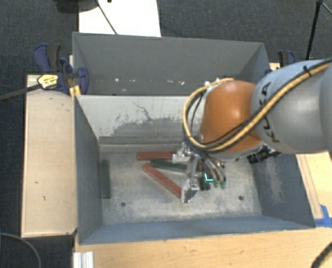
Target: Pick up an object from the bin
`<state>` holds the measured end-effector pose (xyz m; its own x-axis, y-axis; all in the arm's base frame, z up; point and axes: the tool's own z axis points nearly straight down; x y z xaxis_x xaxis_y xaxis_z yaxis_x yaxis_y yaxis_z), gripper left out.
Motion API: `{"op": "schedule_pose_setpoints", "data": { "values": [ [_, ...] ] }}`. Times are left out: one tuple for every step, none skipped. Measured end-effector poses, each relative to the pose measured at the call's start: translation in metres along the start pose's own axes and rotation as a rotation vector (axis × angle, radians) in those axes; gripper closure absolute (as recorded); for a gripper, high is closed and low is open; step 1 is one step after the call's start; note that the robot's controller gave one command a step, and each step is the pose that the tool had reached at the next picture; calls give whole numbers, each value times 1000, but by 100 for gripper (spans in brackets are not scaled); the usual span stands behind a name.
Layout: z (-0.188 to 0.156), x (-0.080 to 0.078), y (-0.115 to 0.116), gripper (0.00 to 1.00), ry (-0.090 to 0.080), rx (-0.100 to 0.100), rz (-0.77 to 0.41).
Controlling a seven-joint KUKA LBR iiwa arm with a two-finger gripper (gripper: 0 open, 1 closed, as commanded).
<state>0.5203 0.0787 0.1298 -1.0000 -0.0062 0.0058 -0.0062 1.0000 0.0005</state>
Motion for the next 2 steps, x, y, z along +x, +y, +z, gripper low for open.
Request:
{"op": "schedule_pose_setpoints", "data": {
  "values": [
    [-2,-1,0,0,-3,0,1],
    [-53,1,7,0,-1,1,-23]
  ]
}}
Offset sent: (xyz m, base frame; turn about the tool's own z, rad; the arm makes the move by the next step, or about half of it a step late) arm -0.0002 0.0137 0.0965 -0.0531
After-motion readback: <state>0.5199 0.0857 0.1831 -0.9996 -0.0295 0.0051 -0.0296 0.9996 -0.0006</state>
